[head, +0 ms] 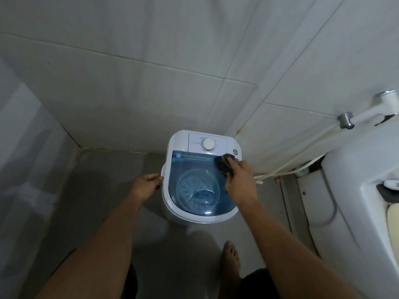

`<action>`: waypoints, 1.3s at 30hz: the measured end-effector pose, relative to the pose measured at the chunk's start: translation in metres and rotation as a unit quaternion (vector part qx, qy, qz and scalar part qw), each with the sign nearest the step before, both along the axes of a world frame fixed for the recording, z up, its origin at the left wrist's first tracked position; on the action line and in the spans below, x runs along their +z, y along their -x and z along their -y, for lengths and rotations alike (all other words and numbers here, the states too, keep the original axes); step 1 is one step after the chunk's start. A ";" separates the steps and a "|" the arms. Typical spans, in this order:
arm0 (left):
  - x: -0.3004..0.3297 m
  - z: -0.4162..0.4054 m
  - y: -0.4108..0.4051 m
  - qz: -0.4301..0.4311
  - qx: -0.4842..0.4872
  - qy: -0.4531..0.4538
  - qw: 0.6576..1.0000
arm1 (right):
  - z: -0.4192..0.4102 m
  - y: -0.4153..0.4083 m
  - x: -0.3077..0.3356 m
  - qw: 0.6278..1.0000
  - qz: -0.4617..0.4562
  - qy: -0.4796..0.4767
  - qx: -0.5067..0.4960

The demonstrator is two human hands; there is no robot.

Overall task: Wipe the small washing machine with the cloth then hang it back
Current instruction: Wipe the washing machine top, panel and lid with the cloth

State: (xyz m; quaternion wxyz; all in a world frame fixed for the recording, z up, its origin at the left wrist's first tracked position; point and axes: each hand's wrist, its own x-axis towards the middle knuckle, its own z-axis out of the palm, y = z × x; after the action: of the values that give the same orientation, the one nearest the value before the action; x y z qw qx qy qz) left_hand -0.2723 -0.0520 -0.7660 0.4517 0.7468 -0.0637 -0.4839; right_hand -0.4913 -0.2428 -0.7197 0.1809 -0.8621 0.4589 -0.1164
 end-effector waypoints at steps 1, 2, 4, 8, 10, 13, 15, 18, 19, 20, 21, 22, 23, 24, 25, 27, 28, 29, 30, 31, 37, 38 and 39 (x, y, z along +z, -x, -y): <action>-0.001 0.001 0.000 0.002 0.000 0.000 1.000 | -0.014 -0.003 -0.005 1.000 -0.002 -0.003 -0.024; -0.001 0.001 -0.001 0.004 -0.002 0.000 1.000 | -0.033 -0.006 -0.010 1.000 0.003 0.001 -0.025; 0.000 0.002 -0.001 0.005 -0.008 -0.002 1.000 | -0.073 -0.014 -0.017 0.999 -0.004 0.006 0.048; 0.000 0.002 0.000 0.002 -0.010 -0.011 1.000 | -0.105 -0.015 -0.006 0.956 -0.035 -0.014 0.290; -0.001 0.002 0.000 0.001 -0.011 -0.016 1.000 | -0.087 -0.005 0.006 0.926 -0.040 -0.022 0.374; -0.001 0.002 0.003 0.003 -0.012 -0.010 1.000 | -0.043 0.014 0.014 0.966 0.017 -0.007 0.259; -0.001 0.002 0.005 0.008 -0.004 -0.001 1.000 | -0.011 0.027 0.009 0.996 0.036 0.004 0.078; 0.002 0.003 0.006 0.008 0.004 0.005 1.000 | -0.011 0.031 -0.005 0.998 0.023 -0.012 -0.057; 0.002 0.003 0.006 0.009 0.003 0.006 1.000 | -0.024 0.030 -0.010 0.998 0.027 -0.018 -0.062; 0.001 0.003 0.006 0.009 0.003 0.007 1.000 | -0.042 0.030 -0.014 0.998 0.033 -0.020 -0.046; 0.001 0.003 0.006 0.010 0.003 0.007 1.000 | -0.063 0.030 -0.018 0.999 0.037 -0.020 -0.005; 0.001 0.003 0.005 0.010 0.003 0.007 1.000 | -0.082 0.031 -0.022 0.998 0.033 -0.017 0.051; 0.001 0.003 0.005 0.010 0.003 0.005 1.000 | -0.099 0.031 -0.022 0.993 0.024 -0.015 0.114; 0.001 0.003 0.005 0.009 0.002 0.004 1.000 | -0.111 0.033 -0.022 0.984 0.011 -0.019 0.178; 0.002 0.003 0.006 0.007 0.003 0.004 1.000 | -0.115 0.036 -0.019 0.973 0.000 -0.022 0.231; 0.004 0.002 0.006 0.004 0.006 0.008 1.000 | -0.100 0.038 -0.006 0.961 0.002 -0.018 0.275; 0.005 0.002 0.007 0.003 0.006 0.008 1.000 | -0.087 0.038 -0.001 0.966 0.020 -0.018 0.257; 0.005 0.002 0.007 0.004 0.005 0.008 1.000 | -0.072 0.038 0.003 0.975 0.044 -0.018 0.217; 0.004 0.002 0.008 0.008 0.006 0.008 1.000 | -0.053 0.039 0.005 0.985 0.066 -0.017 0.157; 0.004 0.002 0.008 0.011 0.006 0.008 1.000 | -0.036 0.040 0.004 0.993 0.078 -0.015 0.089; 0.009 0.003 0.009 0.005 0.021 0.011 1.000 | -0.070 0.057 -0.025 0.996 0.076 0.004 -0.049; 0.009 0.004 0.009 0.004 0.022 0.011 1.000 | -0.090 0.061 -0.030 0.995 0.089 0.009 -0.041; 0.009 0.004 0.009 0.003 0.022 0.010 1.000 | -0.110 0.063 -0.033 0.995 0.100 0.006 -0.029</action>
State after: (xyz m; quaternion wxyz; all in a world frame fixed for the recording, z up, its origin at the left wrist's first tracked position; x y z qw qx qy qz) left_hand -0.2812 -0.0558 -0.7573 0.4694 0.7449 -0.0539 -0.4711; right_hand -0.5541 -0.1326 -0.7530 0.2168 -0.8334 0.4630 -0.2102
